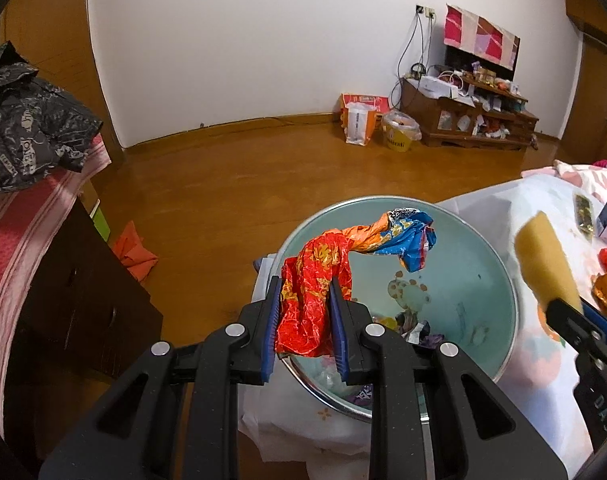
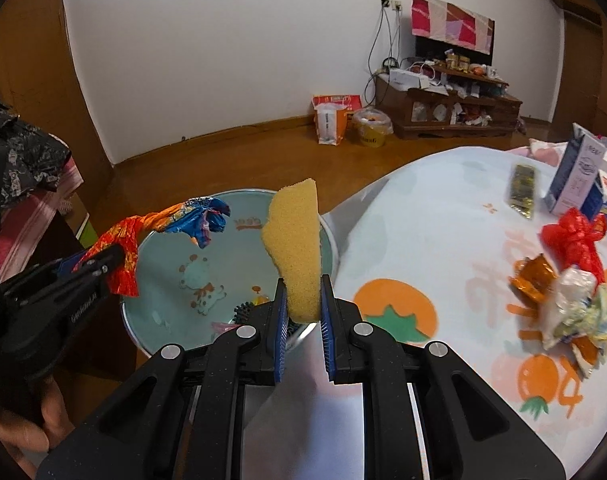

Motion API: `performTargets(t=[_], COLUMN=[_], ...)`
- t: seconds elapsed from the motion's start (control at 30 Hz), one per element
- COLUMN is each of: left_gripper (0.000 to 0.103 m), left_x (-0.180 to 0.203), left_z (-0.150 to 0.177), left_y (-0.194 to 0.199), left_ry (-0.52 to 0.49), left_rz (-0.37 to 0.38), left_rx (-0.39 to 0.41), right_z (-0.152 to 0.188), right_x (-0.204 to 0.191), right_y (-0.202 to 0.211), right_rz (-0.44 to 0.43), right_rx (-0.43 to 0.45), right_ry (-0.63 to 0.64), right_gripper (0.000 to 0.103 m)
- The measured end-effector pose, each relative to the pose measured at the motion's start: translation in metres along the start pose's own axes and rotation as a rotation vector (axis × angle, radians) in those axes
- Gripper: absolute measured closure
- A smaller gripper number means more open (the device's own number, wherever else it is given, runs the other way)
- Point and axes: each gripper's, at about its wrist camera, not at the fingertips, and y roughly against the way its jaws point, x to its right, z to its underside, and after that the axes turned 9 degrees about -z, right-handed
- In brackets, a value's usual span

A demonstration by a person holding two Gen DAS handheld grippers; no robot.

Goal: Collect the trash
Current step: 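Move both items over the wastebasket and open both tools to drop them, then bring both tools back toward the remaining trash on the table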

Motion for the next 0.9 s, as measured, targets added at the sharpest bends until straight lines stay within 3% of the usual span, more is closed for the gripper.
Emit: performTargets(t=[0.47, 0.53, 0.57, 0.6, 0.63, 0.7, 0.83, 0.9], left_gripper=[0.079, 0.075, 0.074, 0.066, 0.054, 0.041, 0.032, 0.028], left_x=[0.011, 0.013, 0.013, 0.014, 0.013, 0.012, 0.003, 0.000], left_z=[0.000, 0.000, 0.001, 0.001, 0.001, 0.000, -0.002, -0.003], left_y=[-0.029, -0.031, -0.031, -0.032, -0.031, -0.028, -0.021, -0.016], left_ry=[-0.034, -0.041, -0.044, -0.047, -0.050, -0.044, -0.017, -0.007], left_rz=[-0.004, -0.004, -0.008, -0.014, -0.022, -0.039, -0.064, -0.078], left_rx=[-0.046, -0.051, -0.053, -0.053, -0.049, -0.041, -0.025, -0.017], right_z=[-0.005, -0.004, -0.004, -0.004, -0.005, -0.005, -0.008, -0.010], right_x=[0.001, 0.001, 0.001, 0.002, 0.003, 0.003, 0.006, 0.009], right_y=[-0.053, -0.056, -0.058, -0.058, -0.058, -0.055, -0.044, -0.036], right_rz=[-0.016, -0.024, -0.030, -0.036, -0.038, -0.038, -0.032, -0.034], right_rx=[-0.096, -0.107, -0.114, -0.114, -0.110, -0.104, -0.080, -0.063], right_ry=[-0.010, -0.011, -0.012, -0.017, -0.020, -0.018, -0.031, -0.044], right_gripper=[0.086, 0.082, 0.070, 0.056, 0.052, 0.050, 0.045, 0.037])
